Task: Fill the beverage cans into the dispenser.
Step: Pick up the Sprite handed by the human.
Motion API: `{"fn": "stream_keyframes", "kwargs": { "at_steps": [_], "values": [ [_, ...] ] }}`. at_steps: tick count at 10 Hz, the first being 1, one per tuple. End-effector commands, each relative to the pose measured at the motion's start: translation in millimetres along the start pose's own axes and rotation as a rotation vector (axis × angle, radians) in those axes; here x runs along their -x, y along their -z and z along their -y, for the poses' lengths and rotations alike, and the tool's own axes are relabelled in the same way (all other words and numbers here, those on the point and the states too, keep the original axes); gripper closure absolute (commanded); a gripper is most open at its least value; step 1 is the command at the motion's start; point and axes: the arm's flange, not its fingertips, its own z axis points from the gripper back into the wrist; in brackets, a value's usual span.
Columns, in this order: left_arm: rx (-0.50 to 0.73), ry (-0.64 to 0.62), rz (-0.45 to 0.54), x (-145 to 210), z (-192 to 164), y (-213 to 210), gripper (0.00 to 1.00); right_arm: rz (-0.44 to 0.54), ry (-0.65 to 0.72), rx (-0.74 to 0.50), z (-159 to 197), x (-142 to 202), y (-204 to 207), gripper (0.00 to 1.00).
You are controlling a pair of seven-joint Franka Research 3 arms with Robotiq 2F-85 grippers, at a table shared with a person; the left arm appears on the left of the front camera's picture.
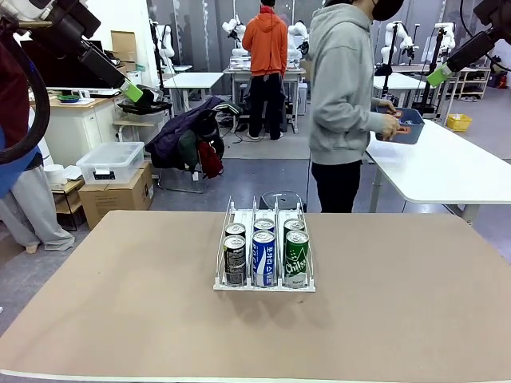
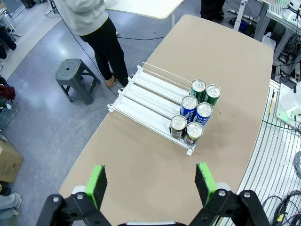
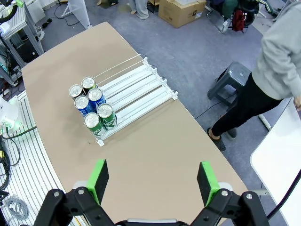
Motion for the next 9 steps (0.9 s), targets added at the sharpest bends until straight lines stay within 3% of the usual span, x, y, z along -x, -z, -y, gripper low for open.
{"fn": "stream_keyframes", "kwargs": {
  "at_steps": [1,9],
  "values": [
    [-0.006,-0.007,-0.002,1.4,-2.1,-0.2,0.00,0.004,0.002,0.007,-0.4,0.6,-0.3,0.00],
    [-0.006,-0.007,-0.002,1.4,-2.1,-0.2,0.00,0.004,0.002,0.007,-0.4,0.6,-0.3,0.00]
  ]
}}
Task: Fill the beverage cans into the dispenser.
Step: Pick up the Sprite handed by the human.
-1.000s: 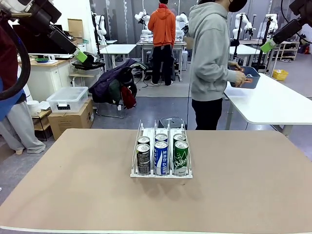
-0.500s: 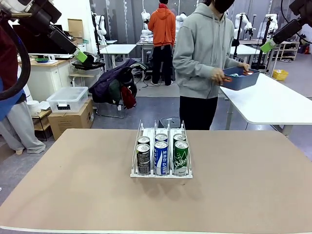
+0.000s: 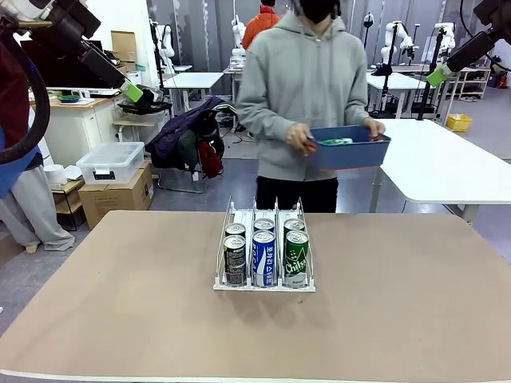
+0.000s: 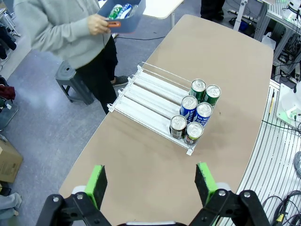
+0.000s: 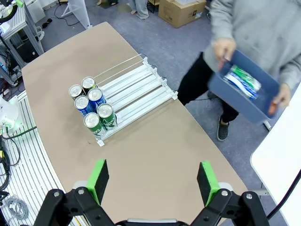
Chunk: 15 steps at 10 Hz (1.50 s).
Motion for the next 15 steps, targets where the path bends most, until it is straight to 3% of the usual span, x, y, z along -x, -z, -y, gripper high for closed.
{"fn": "stream_keyframes", "kwargs": {
  "at_steps": [1,15],
  "values": [
    [-0.006,-0.007,-0.002,1.4,-2.1,-0.2,0.00,0.004,0.002,0.007,-0.4,0.6,-0.3,0.00],
    [-0.006,-0.007,-0.002,1.4,-2.1,-0.2,0.00,0.004,0.002,0.007,-0.4,0.6,-0.3,0.00]
  ]
}}
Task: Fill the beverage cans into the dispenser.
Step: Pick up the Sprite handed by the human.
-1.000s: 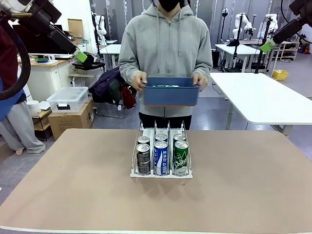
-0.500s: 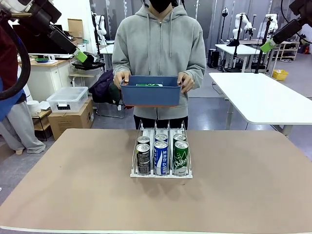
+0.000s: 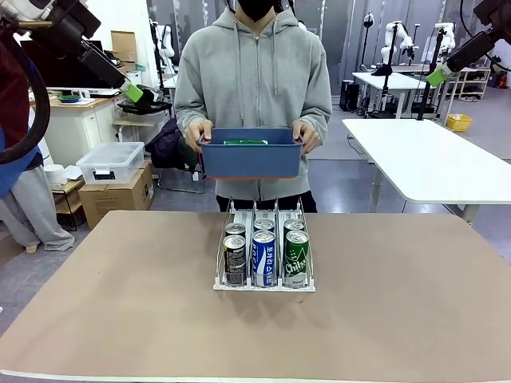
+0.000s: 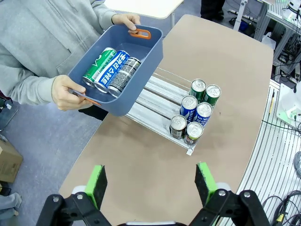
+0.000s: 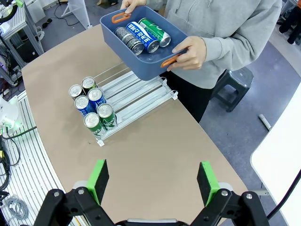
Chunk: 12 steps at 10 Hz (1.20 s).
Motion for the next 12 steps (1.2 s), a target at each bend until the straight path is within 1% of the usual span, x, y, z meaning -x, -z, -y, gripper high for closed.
{"fn": "stream_keyframes", "kwargs": {
  "at_steps": [1,12],
  "values": [
    [-0.006,-0.007,-0.002,1.4,-2.1,-0.2,0.00,0.004,0.002,0.007,-0.4,0.6,-0.3,0.00],
    [-0.006,-0.007,-0.002,1.4,-2.1,-0.2,0.00,0.004,0.002,0.007,-0.4,0.6,-0.3,0.00]
  ]
}}
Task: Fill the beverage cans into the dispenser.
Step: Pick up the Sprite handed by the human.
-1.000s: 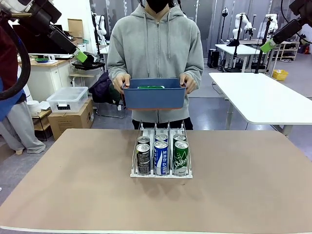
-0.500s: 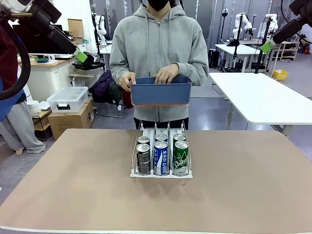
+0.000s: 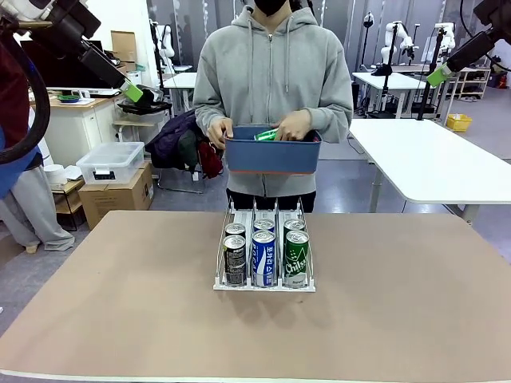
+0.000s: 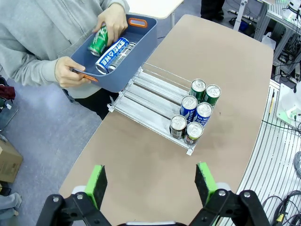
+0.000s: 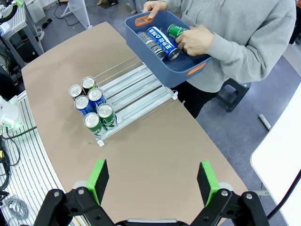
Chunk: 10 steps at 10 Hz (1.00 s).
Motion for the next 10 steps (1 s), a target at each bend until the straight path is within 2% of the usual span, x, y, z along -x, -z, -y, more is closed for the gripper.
{"fn": "stream_keyframes", "kwargs": {
  "at_steps": [1,10],
  "values": [
    [-0.006,-0.007,-0.002,1.4,-2.1,-0.2,0.00,0.004,0.002,0.007,-0.4,0.6,-0.3,0.00],
    [-0.006,-0.007,-0.002,1.4,-2.1,-0.2,0.00,0.004,0.002,0.007,-0.4,0.6,-0.3,0.00]
  ]
}}
